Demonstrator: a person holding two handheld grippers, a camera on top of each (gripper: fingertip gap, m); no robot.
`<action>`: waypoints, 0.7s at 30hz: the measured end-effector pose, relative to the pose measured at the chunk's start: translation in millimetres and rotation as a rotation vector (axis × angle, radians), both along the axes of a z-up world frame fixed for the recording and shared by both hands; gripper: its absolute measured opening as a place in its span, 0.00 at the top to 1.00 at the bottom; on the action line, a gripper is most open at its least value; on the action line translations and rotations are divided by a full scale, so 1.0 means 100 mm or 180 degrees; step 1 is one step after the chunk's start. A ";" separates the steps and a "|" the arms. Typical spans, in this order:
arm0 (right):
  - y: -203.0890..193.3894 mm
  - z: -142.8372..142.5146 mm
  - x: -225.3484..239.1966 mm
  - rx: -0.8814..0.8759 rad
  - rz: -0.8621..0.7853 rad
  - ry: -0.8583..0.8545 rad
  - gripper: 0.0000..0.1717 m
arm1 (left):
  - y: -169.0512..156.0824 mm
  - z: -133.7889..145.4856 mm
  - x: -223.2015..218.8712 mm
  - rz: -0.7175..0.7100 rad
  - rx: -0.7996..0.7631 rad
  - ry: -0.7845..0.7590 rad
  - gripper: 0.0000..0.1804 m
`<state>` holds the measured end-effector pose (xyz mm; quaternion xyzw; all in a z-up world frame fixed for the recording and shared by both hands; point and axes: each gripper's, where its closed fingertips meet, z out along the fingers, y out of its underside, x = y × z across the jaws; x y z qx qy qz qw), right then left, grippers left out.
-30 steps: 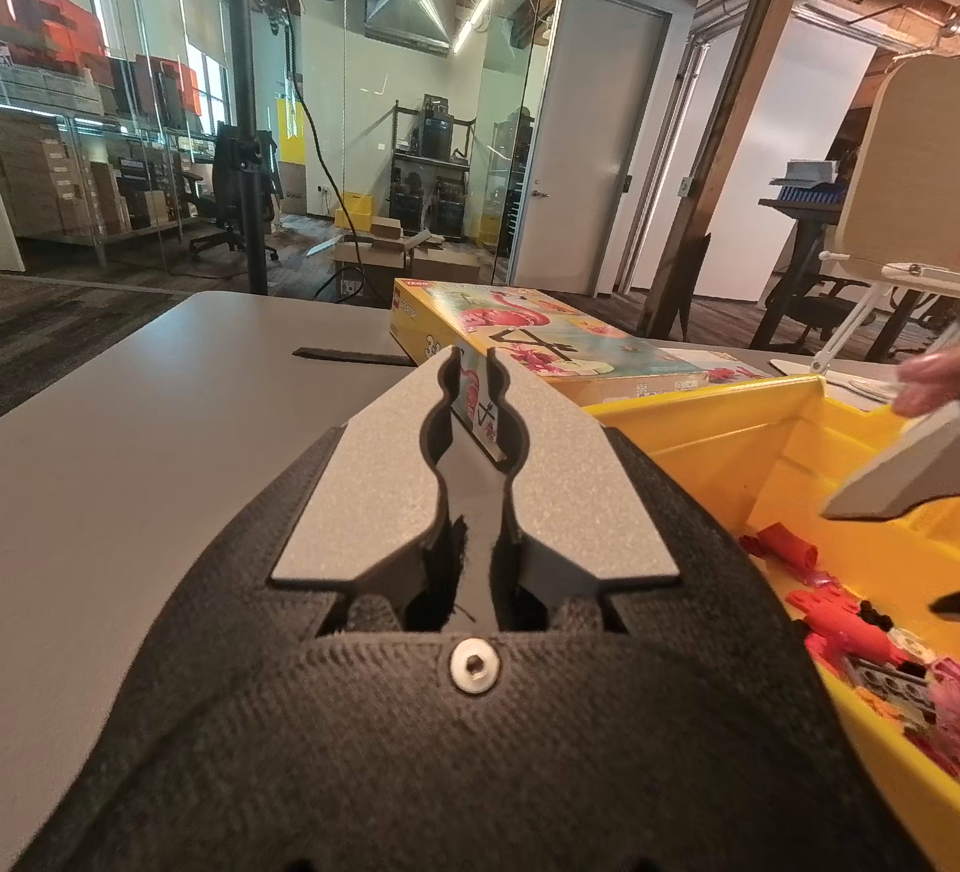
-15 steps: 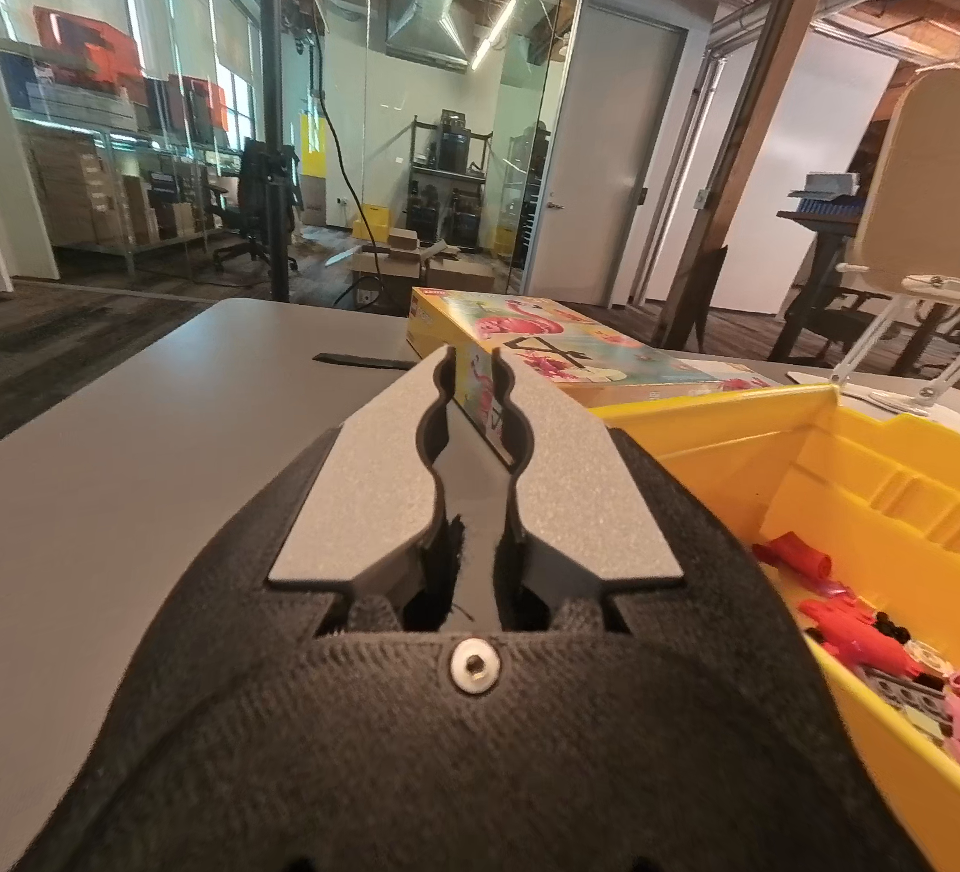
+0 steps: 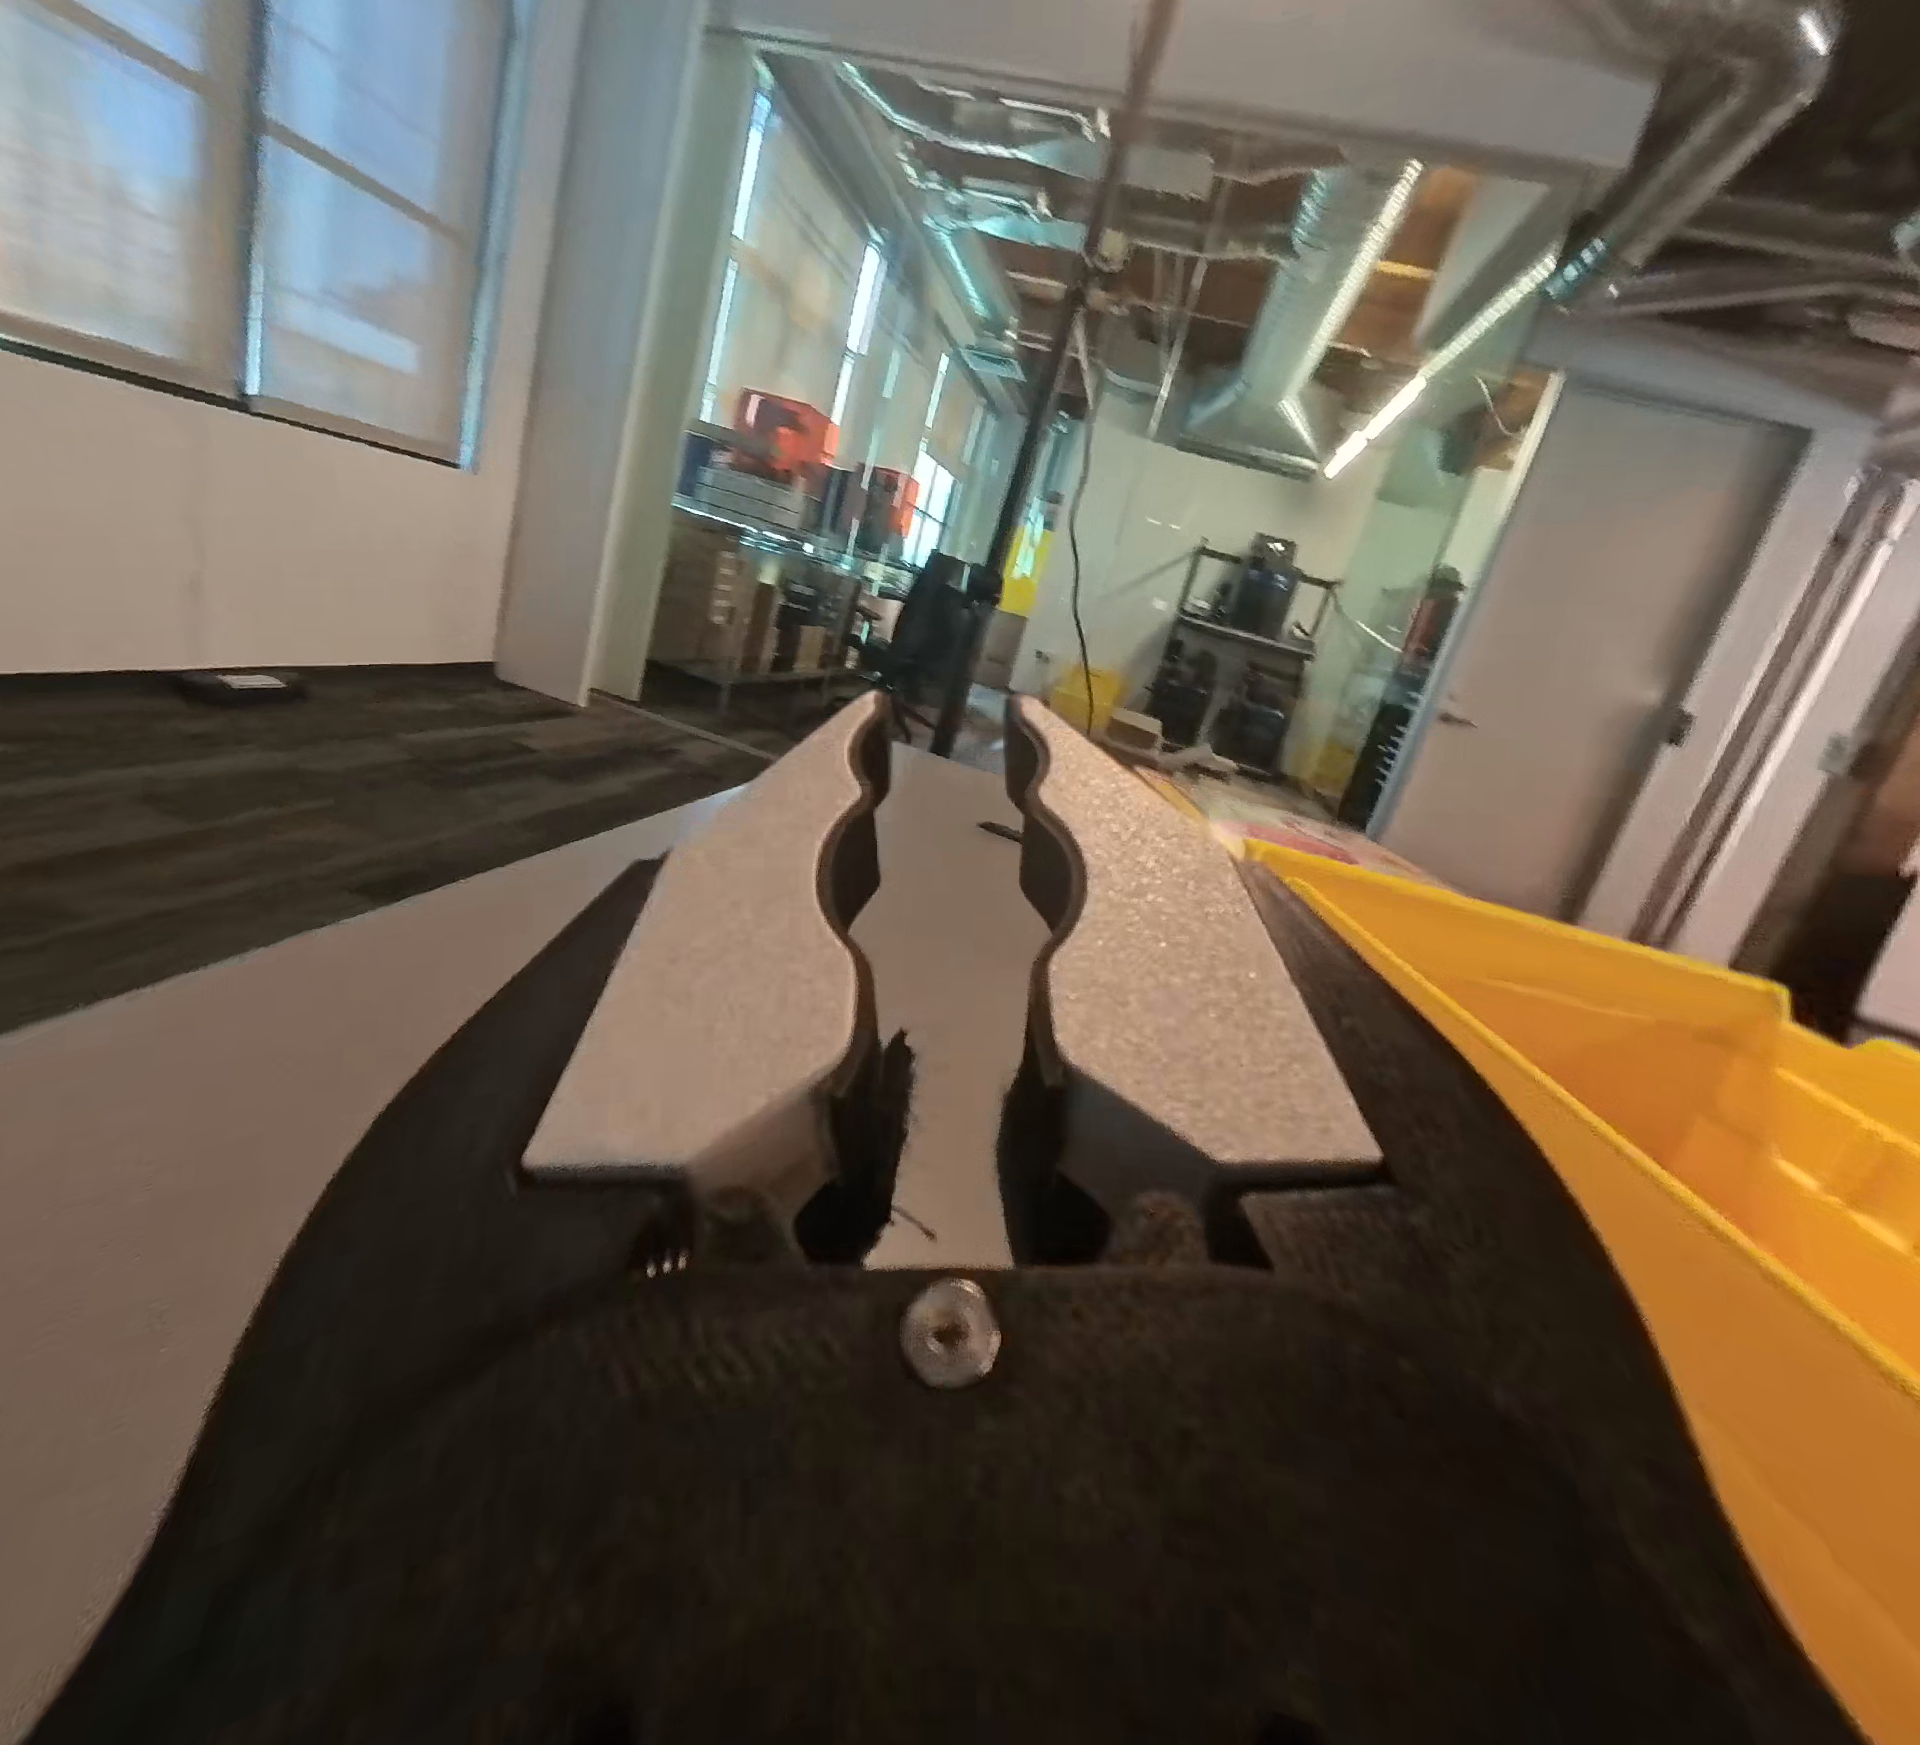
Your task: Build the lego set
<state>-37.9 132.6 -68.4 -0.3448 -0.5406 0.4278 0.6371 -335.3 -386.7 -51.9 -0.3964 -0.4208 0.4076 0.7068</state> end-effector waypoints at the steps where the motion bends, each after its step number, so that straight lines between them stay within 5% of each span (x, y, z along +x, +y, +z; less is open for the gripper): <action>1: -0.01 0.04 -0.05 0.0147 0.0014 0.0095 0.85 | -0.08 0.00 0.11 0.0051 0.0080 0.0013 0.88; 10: 0.01 0.13 -0.15 0.0231 0.0435 0.0400 0.88 | -0.04 0.15 1.32 0.0239 -0.0028 0.0316 0.88; 16: -0.11 0.13 -0.10 0.0169 0.0733 0.0410 0.89 | 1.07 0.23 2.35 -0.0226 -0.0866 0.0549 0.97; 21: -0.02 0.18 -0.02 0.0007 0.0703 0.0476 0.90 | 2.40 0.11 2.89 -0.0849 -0.2470 0.0889 1.00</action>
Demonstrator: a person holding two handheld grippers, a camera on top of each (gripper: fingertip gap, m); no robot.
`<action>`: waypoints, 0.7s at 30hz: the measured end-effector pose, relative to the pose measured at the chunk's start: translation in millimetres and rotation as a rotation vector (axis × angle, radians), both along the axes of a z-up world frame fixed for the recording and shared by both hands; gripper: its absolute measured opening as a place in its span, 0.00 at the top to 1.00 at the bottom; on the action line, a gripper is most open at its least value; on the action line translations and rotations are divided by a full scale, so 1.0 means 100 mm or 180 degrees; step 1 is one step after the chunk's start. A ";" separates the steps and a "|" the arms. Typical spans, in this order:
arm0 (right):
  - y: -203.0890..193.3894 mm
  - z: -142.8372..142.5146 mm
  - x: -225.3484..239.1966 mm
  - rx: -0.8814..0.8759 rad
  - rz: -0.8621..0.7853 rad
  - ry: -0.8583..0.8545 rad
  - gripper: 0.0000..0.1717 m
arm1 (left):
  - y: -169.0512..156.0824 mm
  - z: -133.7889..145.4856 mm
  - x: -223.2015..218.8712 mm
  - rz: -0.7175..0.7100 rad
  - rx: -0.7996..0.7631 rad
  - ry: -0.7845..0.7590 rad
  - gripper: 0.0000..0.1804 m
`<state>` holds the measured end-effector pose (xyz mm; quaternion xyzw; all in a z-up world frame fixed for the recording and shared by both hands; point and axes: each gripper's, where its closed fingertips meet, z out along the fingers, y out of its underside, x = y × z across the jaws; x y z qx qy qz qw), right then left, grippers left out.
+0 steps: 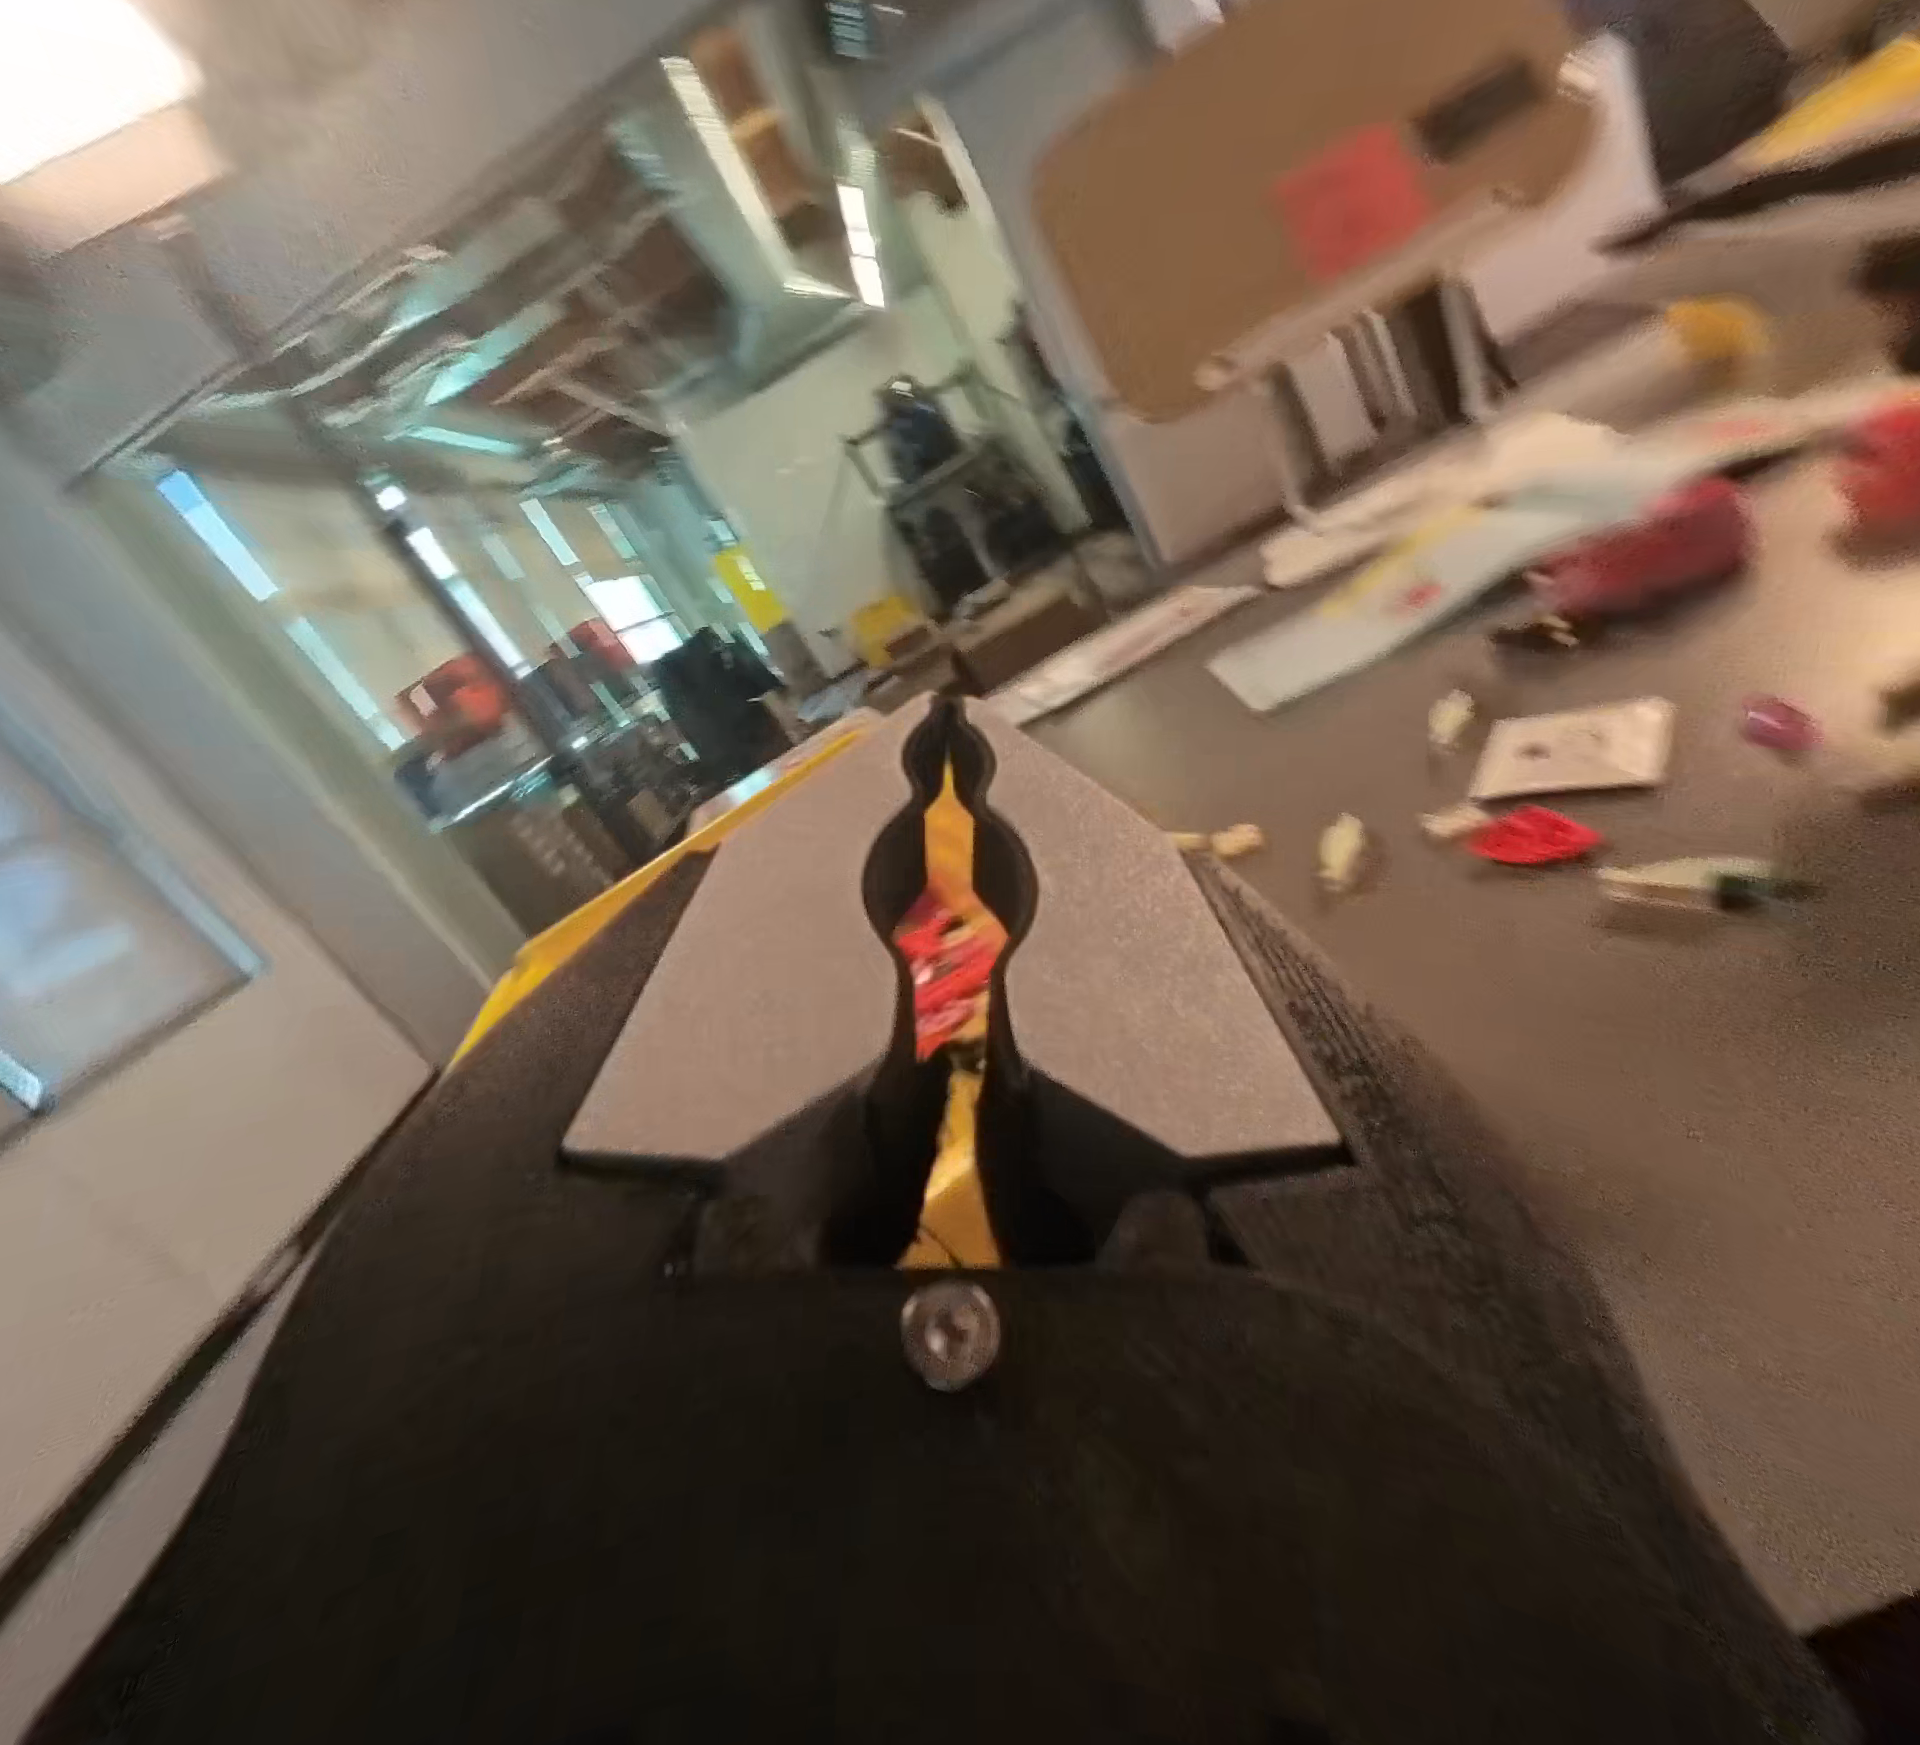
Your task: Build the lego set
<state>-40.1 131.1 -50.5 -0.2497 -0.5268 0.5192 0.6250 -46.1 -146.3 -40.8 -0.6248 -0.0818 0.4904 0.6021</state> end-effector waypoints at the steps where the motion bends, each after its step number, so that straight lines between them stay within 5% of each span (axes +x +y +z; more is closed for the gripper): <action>1: 0.01 0.00 0.01 -0.0028 0.0013 -0.0005 0.90 | 0.23 -0.05 0.09 -0.0146 -0.0211 0.0012 1.00; 4: 0.02 0.01 0.03 -0.0099 0.0050 -0.0022 0.90 | 0.81 -0.26 0.28 -0.0617 -0.0600 -0.0372 1.00; 8: -0.01 -0.01 0.02 -0.0104 0.0123 -0.0072 0.90 | 1.20 -0.68 0.09 -0.0584 -0.1060 -0.1195 0.99; 21: -0.07 -0.05 0.00 -0.0100 0.0250 -0.0145 0.92 | 1.39 -1.42 -0.95 0.0506 -0.1384 -0.2539 0.84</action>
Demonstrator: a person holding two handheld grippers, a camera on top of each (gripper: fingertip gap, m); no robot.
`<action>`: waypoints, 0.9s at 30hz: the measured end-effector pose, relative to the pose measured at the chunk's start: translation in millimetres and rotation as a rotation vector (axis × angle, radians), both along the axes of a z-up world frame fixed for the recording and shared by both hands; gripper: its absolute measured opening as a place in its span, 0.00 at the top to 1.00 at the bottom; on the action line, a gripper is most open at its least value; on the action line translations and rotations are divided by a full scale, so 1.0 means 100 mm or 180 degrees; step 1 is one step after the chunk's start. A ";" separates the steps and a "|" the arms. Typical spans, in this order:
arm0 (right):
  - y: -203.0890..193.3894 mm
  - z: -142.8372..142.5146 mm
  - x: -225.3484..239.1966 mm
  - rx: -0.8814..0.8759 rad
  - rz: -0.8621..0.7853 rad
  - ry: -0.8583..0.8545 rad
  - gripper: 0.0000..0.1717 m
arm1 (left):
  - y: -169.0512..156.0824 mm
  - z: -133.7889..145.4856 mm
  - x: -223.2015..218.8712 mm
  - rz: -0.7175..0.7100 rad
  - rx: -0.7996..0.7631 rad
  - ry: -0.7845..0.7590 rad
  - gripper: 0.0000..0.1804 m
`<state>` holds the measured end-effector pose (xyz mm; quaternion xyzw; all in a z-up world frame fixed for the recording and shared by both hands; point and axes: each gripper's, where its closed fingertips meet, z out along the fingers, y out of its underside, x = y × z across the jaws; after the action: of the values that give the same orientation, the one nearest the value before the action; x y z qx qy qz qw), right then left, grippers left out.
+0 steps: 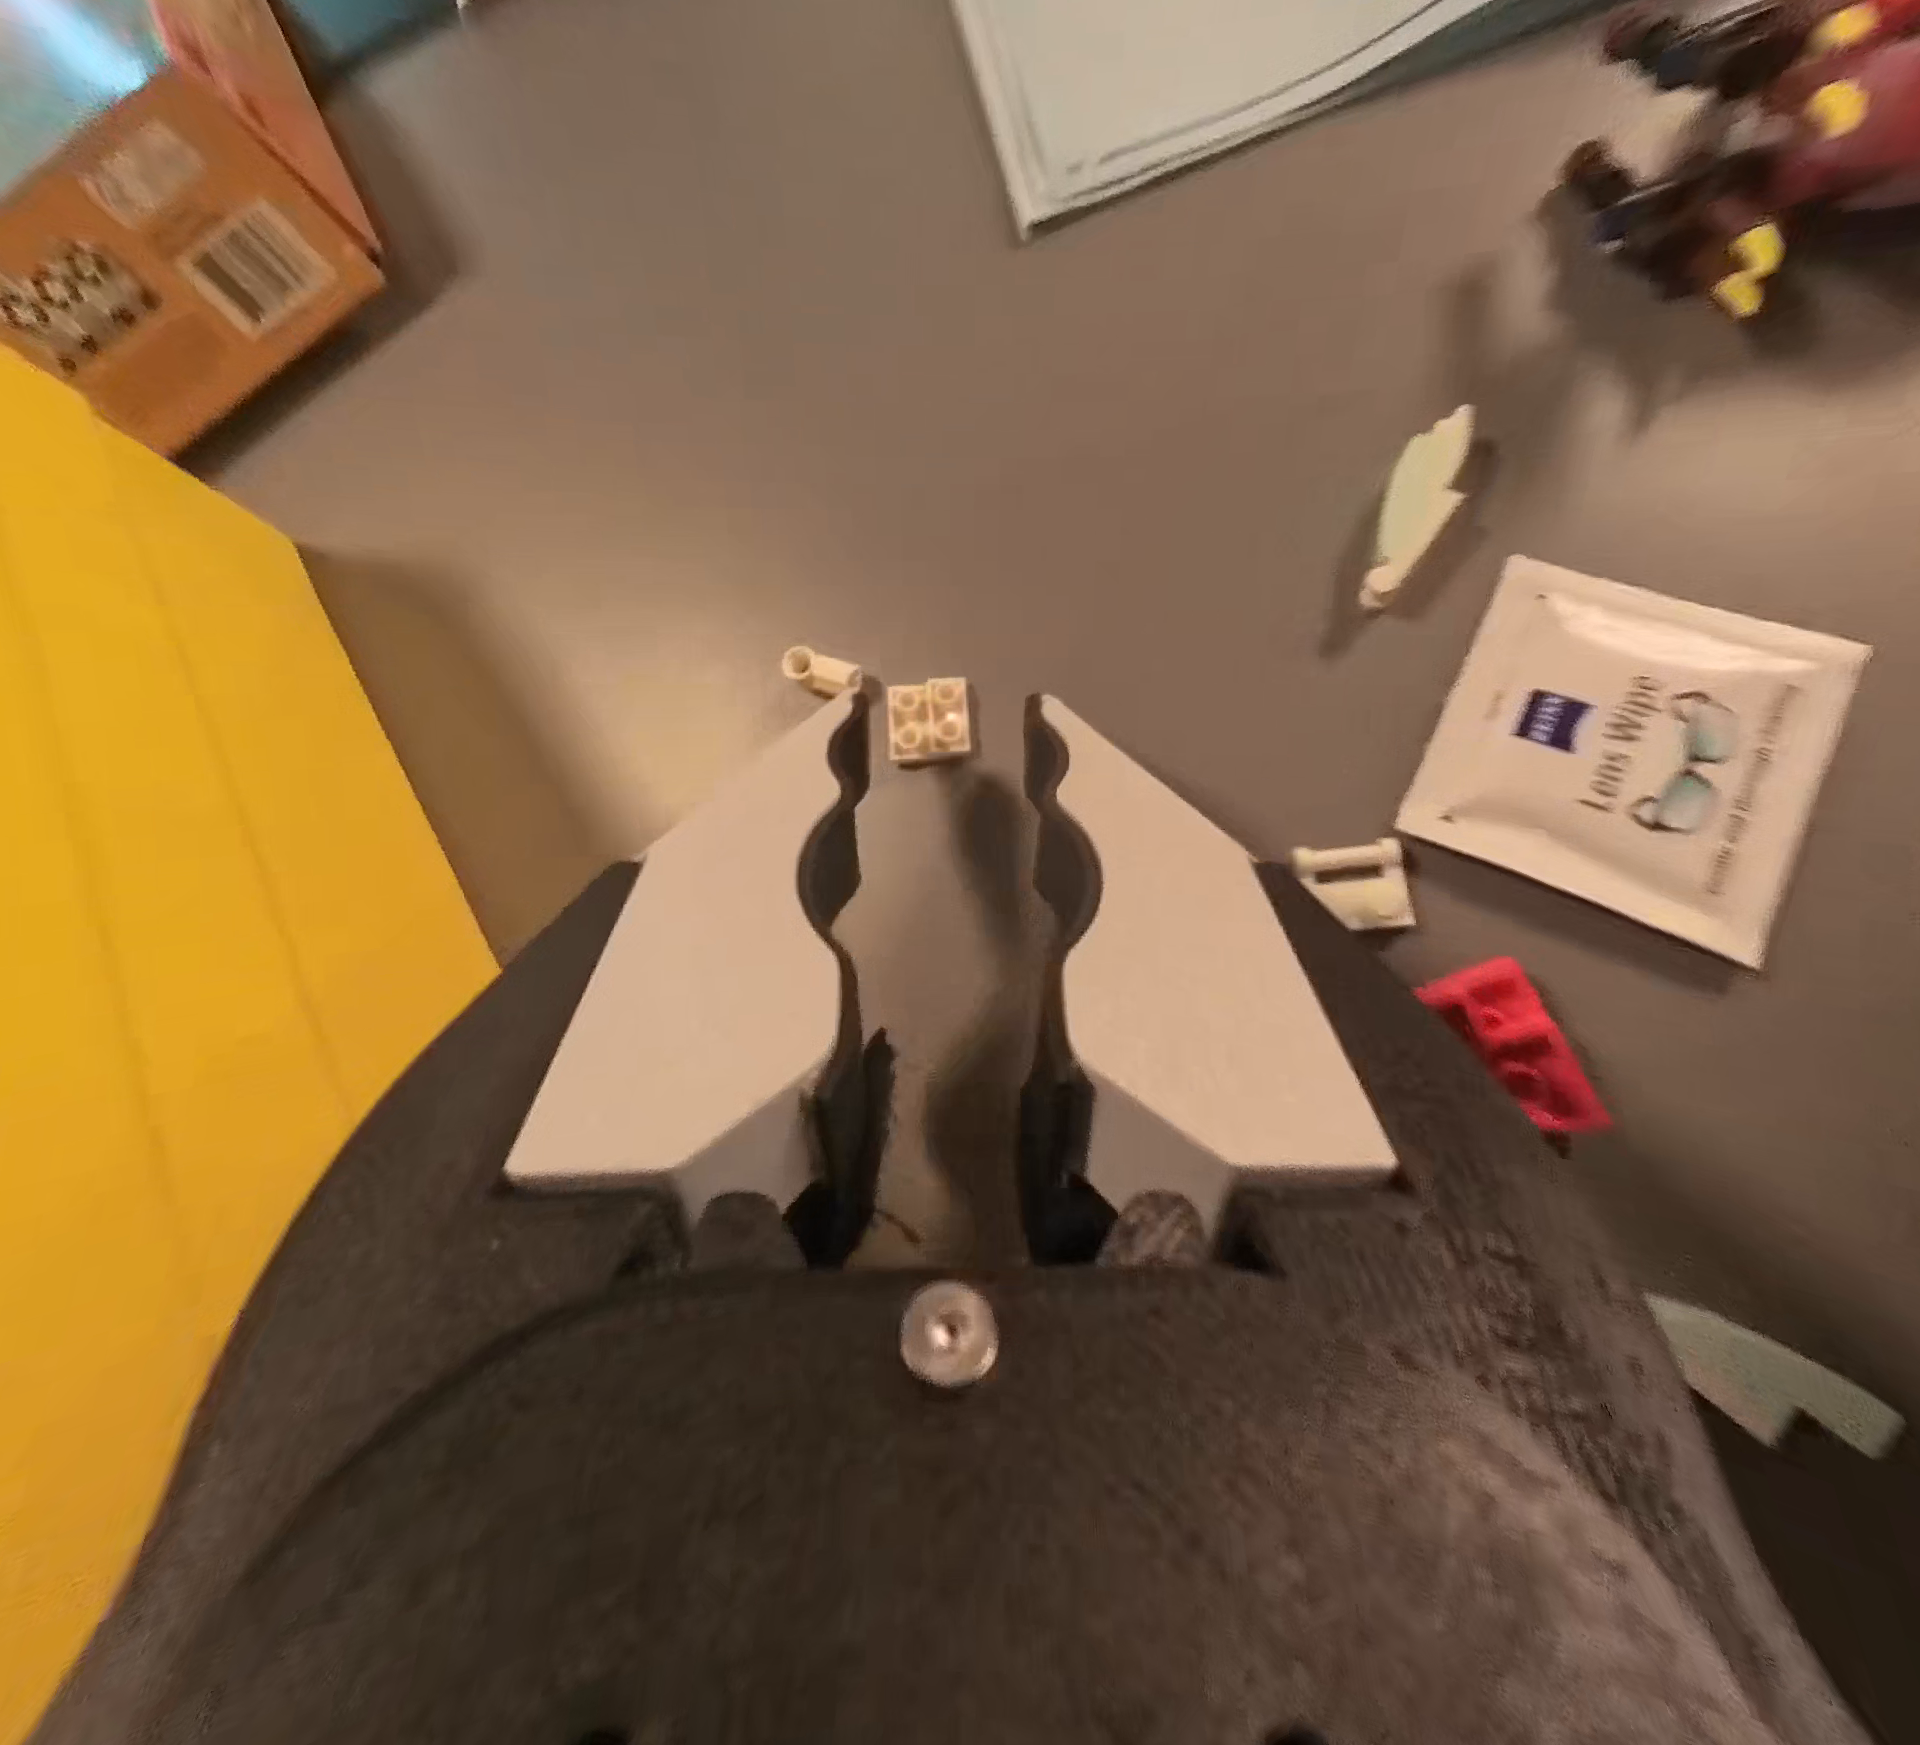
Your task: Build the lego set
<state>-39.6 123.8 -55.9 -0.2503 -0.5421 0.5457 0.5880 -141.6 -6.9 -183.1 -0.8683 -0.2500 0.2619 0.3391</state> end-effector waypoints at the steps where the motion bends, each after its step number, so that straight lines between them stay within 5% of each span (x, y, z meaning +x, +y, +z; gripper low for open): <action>1: 0.00 0.00 0.00 -0.0001 0.0006 -0.0006 0.92 | -0.01 -0.04 -0.02 0.0050 -0.0003 -0.0083 0.84; 14: 0.01 -0.01 -0.01 -0.0022 0.0017 -0.0025 0.93 | -0.06 -0.09 -0.03 0.0058 0.0102 -0.0402 0.92; 21: 0.05 0.02 0.00 -0.0076 -0.0023 0.0013 0.93 | 0.01 0.15 0.30 -0.0540 0.0439 -0.0074 0.86; 27: 0.06 0.03 0.01 -0.0100 0.0006 0.0012 0.92 | -0.07 0.13 0.56 -0.0825 0.0519 -0.0341 0.82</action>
<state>-39.1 129.3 -52.7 -0.2580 -0.5326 0.5552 0.5844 -85.6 -14.2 -170.5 -0.8756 -0.1740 0.1482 0.4256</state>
